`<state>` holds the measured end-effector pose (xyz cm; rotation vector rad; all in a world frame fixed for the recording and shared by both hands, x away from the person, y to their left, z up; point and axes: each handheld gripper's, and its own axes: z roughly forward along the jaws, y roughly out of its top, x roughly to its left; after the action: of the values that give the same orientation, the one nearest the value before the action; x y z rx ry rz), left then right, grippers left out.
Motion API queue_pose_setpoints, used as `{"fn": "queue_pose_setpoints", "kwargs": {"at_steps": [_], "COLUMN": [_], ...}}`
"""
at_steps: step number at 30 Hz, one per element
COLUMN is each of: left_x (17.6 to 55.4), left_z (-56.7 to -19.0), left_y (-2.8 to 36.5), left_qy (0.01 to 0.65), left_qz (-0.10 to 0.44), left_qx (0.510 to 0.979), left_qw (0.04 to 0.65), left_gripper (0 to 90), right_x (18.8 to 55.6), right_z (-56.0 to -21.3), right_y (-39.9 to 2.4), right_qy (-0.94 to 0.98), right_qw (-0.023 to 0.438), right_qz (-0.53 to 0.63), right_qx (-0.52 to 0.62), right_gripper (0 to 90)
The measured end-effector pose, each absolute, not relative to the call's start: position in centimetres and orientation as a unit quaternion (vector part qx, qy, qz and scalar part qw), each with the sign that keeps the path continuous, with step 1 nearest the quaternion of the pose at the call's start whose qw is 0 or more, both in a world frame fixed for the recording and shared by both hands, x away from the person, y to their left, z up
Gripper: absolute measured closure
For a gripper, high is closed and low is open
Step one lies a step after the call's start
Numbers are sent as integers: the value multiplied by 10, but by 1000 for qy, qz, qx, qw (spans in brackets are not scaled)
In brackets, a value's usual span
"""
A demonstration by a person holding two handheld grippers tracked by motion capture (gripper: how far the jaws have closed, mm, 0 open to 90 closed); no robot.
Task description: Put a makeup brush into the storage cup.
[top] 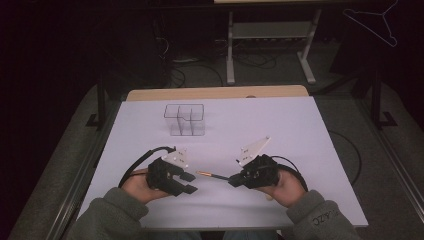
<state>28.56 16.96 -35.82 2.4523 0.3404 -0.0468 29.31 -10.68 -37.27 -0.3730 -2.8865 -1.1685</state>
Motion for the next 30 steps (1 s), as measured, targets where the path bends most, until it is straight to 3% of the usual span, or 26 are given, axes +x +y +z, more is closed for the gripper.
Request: {"fn": "queue_pose_setpoints", "kwargs": {"at_steps": [10,20,30], "left_x": [296,303,302], "left_z": [-353,-345,-342], "left_y": [152,151,148], "left_qy": [174,216,219], "left_qz": [-13,-11,-13], "left_qx": [915,885,876], "left_qw": [364,412,429], "left_gripper": [596,608,688], "right_x": [292,293,293], "right_z": [-368,-378,-386], "right_y": [-96,-92,-81], "right_qy": [-892,-869,-870], "right_qw": [-10,20,28], "right_qz": [-412,-445,-444], "right_qx": [-188,-218,-215], "right_gripper": [836,833,835]}}
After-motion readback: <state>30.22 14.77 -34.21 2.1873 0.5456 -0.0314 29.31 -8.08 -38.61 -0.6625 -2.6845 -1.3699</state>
